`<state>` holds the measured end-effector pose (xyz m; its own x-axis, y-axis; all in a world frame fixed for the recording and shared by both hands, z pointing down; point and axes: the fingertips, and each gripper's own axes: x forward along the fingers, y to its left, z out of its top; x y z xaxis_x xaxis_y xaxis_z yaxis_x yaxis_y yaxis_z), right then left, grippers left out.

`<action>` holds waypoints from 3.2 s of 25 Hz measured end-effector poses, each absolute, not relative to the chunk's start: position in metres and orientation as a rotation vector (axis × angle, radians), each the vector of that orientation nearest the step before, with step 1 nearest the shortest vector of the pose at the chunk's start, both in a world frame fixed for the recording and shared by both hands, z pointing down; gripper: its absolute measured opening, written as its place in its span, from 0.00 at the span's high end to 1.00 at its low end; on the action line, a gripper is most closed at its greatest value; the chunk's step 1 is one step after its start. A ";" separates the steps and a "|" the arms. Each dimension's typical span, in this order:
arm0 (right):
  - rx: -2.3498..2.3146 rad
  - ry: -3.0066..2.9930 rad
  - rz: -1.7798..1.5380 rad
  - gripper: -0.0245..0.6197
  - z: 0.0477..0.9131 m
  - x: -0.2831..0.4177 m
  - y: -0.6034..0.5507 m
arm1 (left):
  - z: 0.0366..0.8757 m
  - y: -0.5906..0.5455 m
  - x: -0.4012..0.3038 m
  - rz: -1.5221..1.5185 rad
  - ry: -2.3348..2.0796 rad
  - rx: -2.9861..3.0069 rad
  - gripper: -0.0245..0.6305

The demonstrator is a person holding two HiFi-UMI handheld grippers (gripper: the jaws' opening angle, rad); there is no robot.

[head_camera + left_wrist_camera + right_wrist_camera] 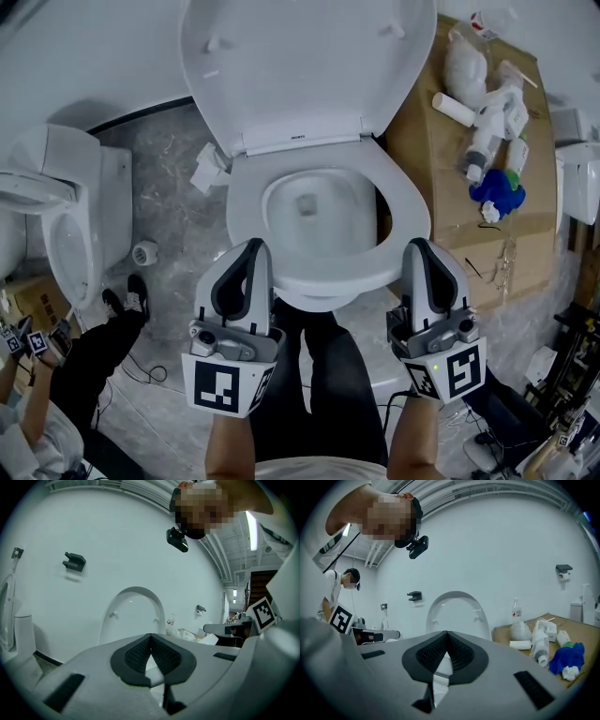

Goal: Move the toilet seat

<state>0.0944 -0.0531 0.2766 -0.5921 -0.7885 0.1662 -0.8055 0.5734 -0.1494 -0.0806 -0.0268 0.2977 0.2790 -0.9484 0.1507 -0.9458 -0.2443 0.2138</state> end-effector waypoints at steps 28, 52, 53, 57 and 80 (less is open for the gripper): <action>1.376 -2.785 0.220 0.94 0.246 0.077 -0.114 | 0.268 -0.080 -0.103 -0.094 -1.822 2.295 0.95; 1.391 -2.797 0.162 0.94 0.234 0.066 -0.154 | 0.256 -0.116 -0.114 -0.118 -1.845 2.321 0.95; 1.391 -2.797 0.160 0.94 0.234 0.066 -0.155 | 0.257 -0.117 -0.114 -0.117 -1.844 2.321 0.95; 1.387 -2.799 0.156 0.94 0.233 0.065 -0.158 | 0.256 -0.119 -0.116 -0.117 -1.849 2.317 0.95; 1.367 -2.836 0.151 0.94 0.227 0.054 -0.195 | 0.249 -0.153 -0.128 -0.110 -1.912 2.303 0.95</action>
<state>0.0538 -0.1947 0.2274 -0.6238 -0.7809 0.0325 -0.7799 0.6193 -0.0905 -0.1284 -0.1530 0.2493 0.1867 -0.9817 0.0372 -0.9709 -0.1786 0.1592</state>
